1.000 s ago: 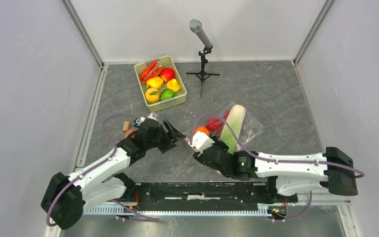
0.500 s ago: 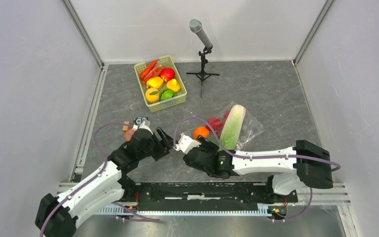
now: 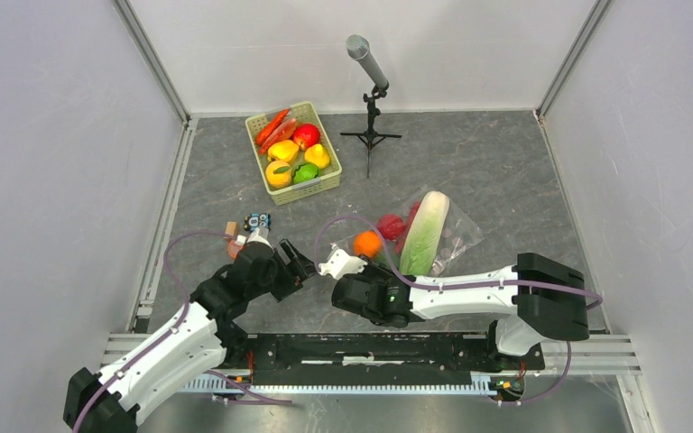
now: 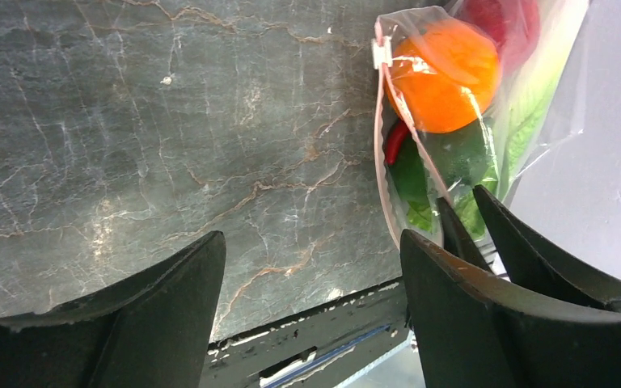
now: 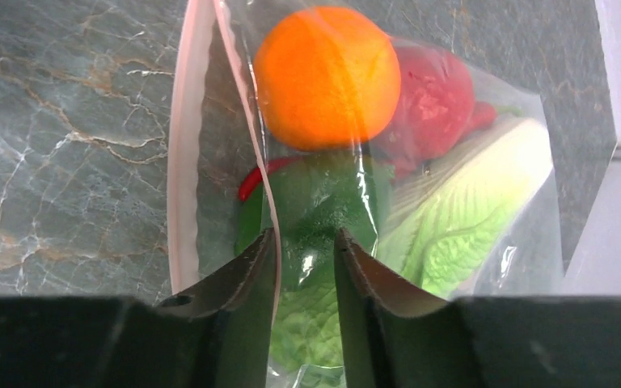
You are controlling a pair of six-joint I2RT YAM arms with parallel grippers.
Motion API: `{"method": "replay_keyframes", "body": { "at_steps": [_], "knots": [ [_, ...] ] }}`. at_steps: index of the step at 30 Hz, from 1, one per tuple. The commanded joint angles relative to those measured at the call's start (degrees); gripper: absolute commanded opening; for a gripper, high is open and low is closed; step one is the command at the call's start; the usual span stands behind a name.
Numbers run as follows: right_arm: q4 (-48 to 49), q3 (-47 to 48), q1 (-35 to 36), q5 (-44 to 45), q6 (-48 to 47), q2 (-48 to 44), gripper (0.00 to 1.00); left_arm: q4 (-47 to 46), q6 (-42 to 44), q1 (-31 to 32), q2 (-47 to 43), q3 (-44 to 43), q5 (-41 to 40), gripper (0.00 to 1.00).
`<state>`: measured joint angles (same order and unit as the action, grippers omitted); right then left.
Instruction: Open the zip-top bag and remove the fake food
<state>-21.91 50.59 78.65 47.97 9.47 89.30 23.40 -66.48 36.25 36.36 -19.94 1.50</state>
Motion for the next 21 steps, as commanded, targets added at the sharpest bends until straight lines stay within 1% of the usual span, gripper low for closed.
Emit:
{"method": "replay_keyframes", "body": {
  "at_steps": [1,4,7,12,15,19,21],
  "knots": [
    [-2.6,2.4,0.28,6.43,4.02,0.55,0.3,-0.75,1.44,0.24,1.23,-0.44,-0.89,0.85],
    [-0.86,1.63,0.28,5.74,2.94,-0.32,0.29,-1.65,1.56,0.25,2.16,-0.38,-0.19,0.85],
    [1.49,0.58,0.36,3.5,1.87,-0.48,0.32,-3.4,1.21,0.22,2.91,-0.01,0.66,0.85],
    [4.9,-0.09,0.58,0.68,0.22,0.57,0.47,-5.7,-0.05,0.28,3.89,0.87,1.67,0.86],
    [5.35,0.53,0.85,1.36,-0.06,2.39,0.52,-6.0,-0.32,0.29,3.77,1.26,1.75,0.86],
    [4.95,2.41,1.23,3.54,-0.68,5.69,0.56,-6.04,-0.5,0.24,3.45,1.74,1.75,0.86],
    [4.07,3.44,1.3,5.57,-0.28,7.66,0.56,-6.0,-0.68,0.24,3.28,1.92,1.8,0.86]
  ]
}}
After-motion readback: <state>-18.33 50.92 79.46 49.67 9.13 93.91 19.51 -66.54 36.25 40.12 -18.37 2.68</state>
